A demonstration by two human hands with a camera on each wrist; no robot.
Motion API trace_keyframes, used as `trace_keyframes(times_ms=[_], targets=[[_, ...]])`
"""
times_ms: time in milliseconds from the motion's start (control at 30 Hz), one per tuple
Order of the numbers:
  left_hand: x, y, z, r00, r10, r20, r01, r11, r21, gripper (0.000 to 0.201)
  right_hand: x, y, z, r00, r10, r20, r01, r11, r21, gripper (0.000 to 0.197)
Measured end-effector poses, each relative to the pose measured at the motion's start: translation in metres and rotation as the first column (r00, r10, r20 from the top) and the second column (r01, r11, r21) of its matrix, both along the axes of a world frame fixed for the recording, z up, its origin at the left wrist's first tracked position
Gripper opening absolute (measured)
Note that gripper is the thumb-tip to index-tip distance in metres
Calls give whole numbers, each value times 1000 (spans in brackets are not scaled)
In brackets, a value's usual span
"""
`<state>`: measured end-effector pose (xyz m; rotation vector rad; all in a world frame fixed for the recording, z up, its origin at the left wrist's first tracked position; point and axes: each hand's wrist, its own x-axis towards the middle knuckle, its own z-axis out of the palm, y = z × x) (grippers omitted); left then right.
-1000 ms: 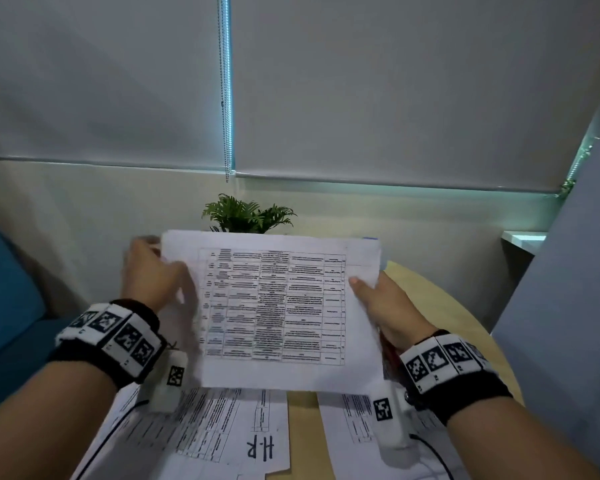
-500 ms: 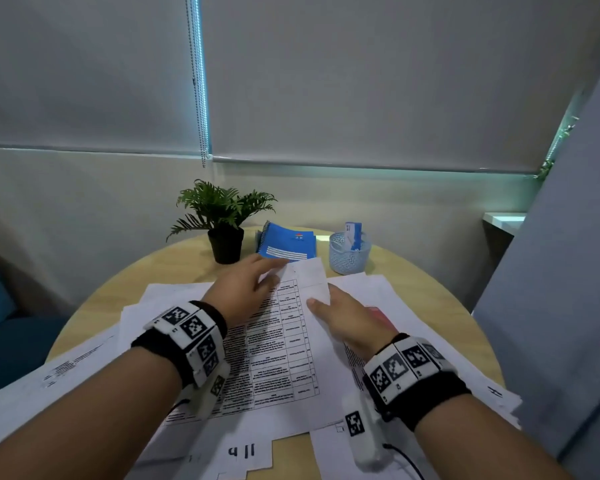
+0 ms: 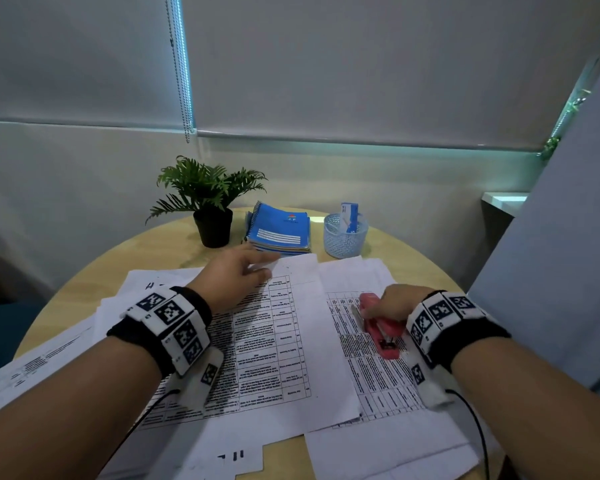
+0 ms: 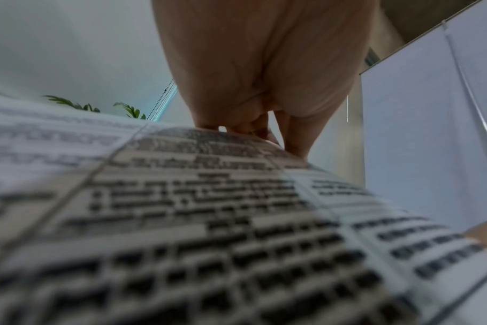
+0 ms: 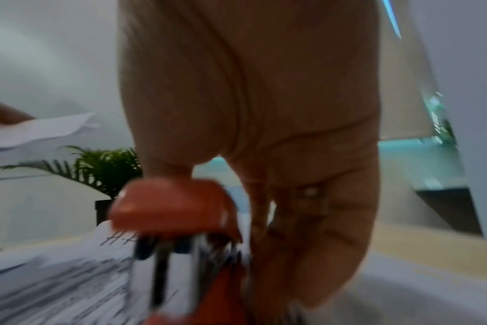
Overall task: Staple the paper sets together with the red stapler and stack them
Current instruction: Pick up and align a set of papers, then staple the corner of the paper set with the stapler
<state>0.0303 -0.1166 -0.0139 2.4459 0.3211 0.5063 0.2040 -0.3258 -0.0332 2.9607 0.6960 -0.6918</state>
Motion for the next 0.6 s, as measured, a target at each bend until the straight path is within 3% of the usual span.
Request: trace_keyframes(times_ms=[100, 167, 233, 267, 333, 400, 467, 533, 600], targets=[[2, 1, -2, 1000, -18, 5, 18, 1000, -23, 34, -10, 4, 0, 999, 42, -11, -42, 999, 21, 32], [3, 3, -4, 1000, -22, -2, 22, 999, -23, 34, -15, 6, 6, 998, -11, -68, 23, 982, 187, 31], [5, 3, -5, 1000, -21, 11, 21, 1000, -22, 33, -12, 10, 12, 984, -94, -151, 150, 892, 427, 36], [5, 3, -4, 1000, -21, 24, 22, 1000, -23, 33, -9, 13, 14, 967, -131, -220, 236, 790, 565, 32], [5, 2, -4, 999, -20, 47, 21, 999, -28, 33, -6, 21, 21, 929, -169, -329, 369, 479, 797, 36], [3, 1, -3, 998, -19, 67, 22, 999, -40, 33, -7, 32, 28, 911, -206, -357, 395, 190, 899, 43], [2, 1, -2, 997, -19, 79, 23, 999, -45, 33, -12, 44, 32, 897, -245, -367, 372, -26, 928, 45], [0, 1, -2, 996, -8, 93, 12, 999, -45, 33, -19, 55, 32, 881, -262, -394, 363, -160, 918, 43], [-1, 1, -1, 995, 12, 103, -8, 999, -39, 32, -26, 64, 29, 871, -253, -422, 375, -214, 902, 38]])
